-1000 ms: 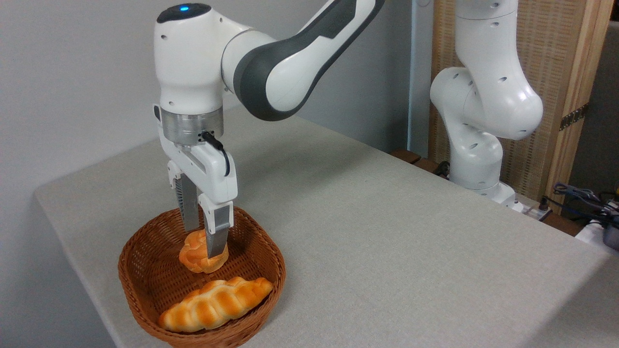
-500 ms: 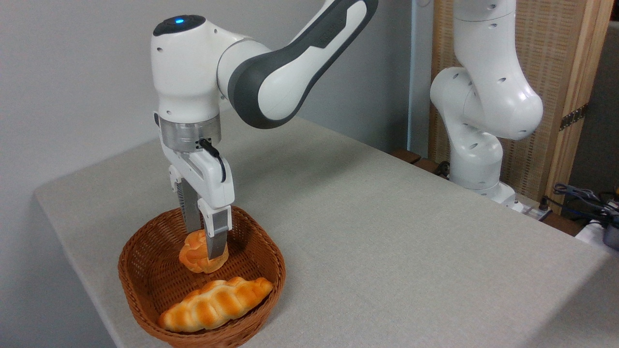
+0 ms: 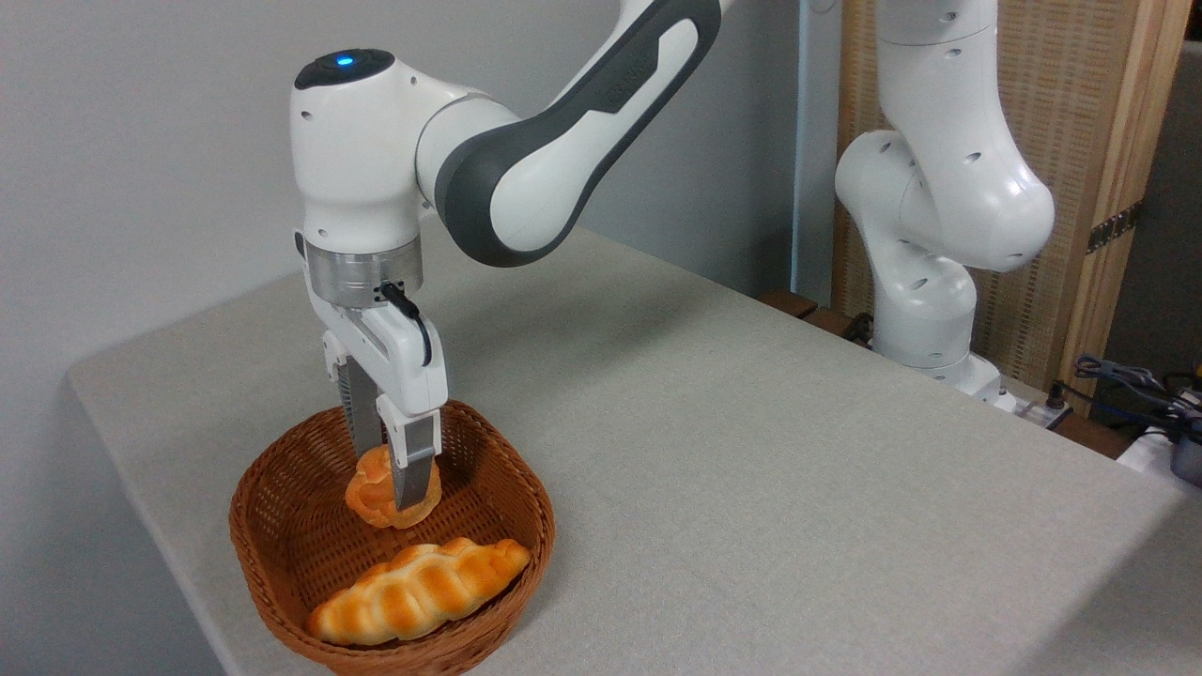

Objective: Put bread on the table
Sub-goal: 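Lower the gripper around the round bun and close on it, then lift the round bun out of the basket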

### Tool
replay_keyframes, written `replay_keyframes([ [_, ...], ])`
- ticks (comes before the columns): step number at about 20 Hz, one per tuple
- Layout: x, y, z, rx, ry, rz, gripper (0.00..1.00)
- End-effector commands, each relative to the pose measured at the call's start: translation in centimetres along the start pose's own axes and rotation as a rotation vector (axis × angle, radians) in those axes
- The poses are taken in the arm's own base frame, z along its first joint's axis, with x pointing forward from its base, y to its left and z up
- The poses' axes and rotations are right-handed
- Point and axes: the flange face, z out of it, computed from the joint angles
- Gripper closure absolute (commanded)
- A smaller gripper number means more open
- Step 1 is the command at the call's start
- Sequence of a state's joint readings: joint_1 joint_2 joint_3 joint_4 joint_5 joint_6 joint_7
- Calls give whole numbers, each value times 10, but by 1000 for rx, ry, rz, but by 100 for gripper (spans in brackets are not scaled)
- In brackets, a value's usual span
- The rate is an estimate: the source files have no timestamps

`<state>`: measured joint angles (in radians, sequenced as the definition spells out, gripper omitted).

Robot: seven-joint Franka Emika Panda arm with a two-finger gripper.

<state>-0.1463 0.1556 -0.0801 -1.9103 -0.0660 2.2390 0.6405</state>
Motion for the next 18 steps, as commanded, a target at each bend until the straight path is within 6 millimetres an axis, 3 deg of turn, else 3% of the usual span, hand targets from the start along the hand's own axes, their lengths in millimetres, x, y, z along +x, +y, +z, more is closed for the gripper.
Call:
replay_keyframes([
  [1,0,1,-1,-1,24,-15,54],
  [14,0,0,-3,1,26,-16,57],
  [18,0,-2,-12,11,37,-25,57],
])
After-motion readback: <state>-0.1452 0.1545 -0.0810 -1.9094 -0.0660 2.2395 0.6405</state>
